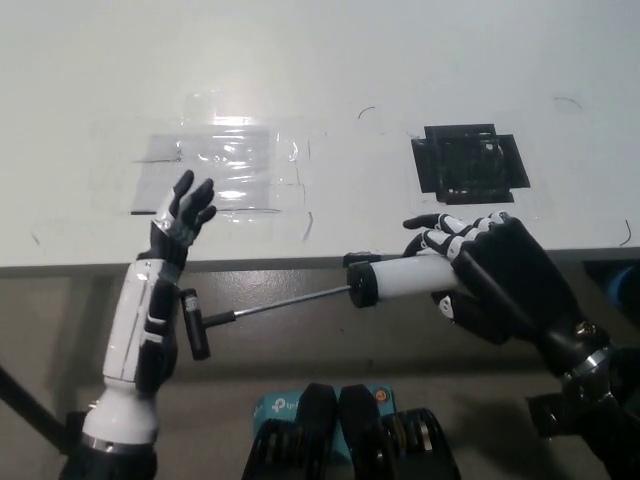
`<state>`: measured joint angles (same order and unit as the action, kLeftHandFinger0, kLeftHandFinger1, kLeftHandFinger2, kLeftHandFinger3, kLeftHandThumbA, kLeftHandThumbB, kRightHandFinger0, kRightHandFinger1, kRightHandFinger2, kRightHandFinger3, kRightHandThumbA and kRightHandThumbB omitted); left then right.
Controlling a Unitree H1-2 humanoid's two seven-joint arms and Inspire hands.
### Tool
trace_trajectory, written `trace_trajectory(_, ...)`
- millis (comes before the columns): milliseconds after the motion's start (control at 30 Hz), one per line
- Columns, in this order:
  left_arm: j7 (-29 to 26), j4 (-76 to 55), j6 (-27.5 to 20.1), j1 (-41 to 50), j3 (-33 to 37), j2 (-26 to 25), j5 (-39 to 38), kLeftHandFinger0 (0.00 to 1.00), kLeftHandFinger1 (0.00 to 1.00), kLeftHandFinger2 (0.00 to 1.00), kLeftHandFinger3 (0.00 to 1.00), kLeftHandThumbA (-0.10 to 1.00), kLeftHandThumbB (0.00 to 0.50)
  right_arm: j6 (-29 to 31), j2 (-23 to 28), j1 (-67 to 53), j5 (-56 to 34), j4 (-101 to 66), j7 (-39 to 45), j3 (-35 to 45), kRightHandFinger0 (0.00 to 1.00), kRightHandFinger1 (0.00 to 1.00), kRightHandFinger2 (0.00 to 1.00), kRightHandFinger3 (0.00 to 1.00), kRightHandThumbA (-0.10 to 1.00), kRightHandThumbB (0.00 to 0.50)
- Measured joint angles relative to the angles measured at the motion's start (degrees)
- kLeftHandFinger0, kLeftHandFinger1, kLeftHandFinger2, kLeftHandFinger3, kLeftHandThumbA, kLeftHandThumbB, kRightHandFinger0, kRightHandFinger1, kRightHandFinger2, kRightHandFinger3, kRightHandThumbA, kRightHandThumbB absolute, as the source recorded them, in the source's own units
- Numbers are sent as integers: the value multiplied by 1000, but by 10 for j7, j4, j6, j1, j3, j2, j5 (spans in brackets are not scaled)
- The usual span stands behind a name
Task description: The robot uses right hand to pick up a small white air pumper and uses its left hand to compress it, and then puts it on the desk
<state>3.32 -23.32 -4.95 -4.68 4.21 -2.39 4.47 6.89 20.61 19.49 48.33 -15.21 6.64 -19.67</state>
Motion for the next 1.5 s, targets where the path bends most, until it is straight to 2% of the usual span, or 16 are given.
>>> trace_trajectory(233,0,22,-9,0,1,0,6,1000,1000,1000,1000,1000,243,0,-5,6,0,3,1,2,0,362,736,542,-100,192)
trace_trajectory(333,0,22,-11,0,1,0,7,1000,1000,1000,1000,1000,242,1,-10,11,0,4,1,1,0,383,764,589,-100,178)
trace_trajectory(367,0,22,-11,0,2,0,7,1000,1000,1000,1000,1000,240,2,-12,11,2,4,1,0,0,400,792,638,-100,168)
trace_trajectory(500,0,21,-13,4,7,2,7,1000,1000,1000,1000,1000,237,-1,-24,11,15,-8,12,-9,0,401,799,632,-100,211)
trace_trajectory(567,0,21,-13,6,9,4,8,1000,1000,1000,1000,1000,270,-2,-32,11,21,-11,19,-15,20,429,815,639,-100,232)
trace_trajectory(667,0,17,-11,11,12,6,9,1000,1000,1000,1000,1000,278,-7,-52,11,32,-11,33,-32,2,466,855,676,-100,259)
trace_trajectory(900,0,16,-10,11,14,10,12,1000,1000,1000,1000,1000,264,-9,-89,14,68,-5,62,-76,42,527,909,729,-100,278)
trace_trajectory(967,-2,16,-10,10,13,12,12,1000,1000,1000,1000,1000,267,-10,-97,18,77,3,69,-86,9,520,915,721,-100,292)
trace_trajectory(1067,-6,15,-10,9,11,12,14,1000,1000,1000,1000,1000,270,-13,-104,24,89,19,77,-92,0,499,911,622,-100,303)
trace_trajectory(1233,-13,8,-7,8,12,14,19,1000,1000,1000,1000,1000,273,-16,-114,25,99,36,85,-101,0,446,828,509,-100,339)
trace_trajectory(1400,-14,7,0,8,14,15,22,1000,1000,1000,1000,1000,268,-21,-121,25,112,39,88,-105,0,456,847,519,-100,309)
trace_trajectory(1467,-14,7,1,8,14,15,22,1000,1000,1000,1000,1000,264,-22,-120,25,113,39,89,-105,0,447,852,530,-100,273)
trace_trajectory(1500,-14,6,2,9,14,15,22,1000,1000,1000,1000,1000,255,-22,-120,25,113,39,89,-105,0,427,843,543,-100,287)
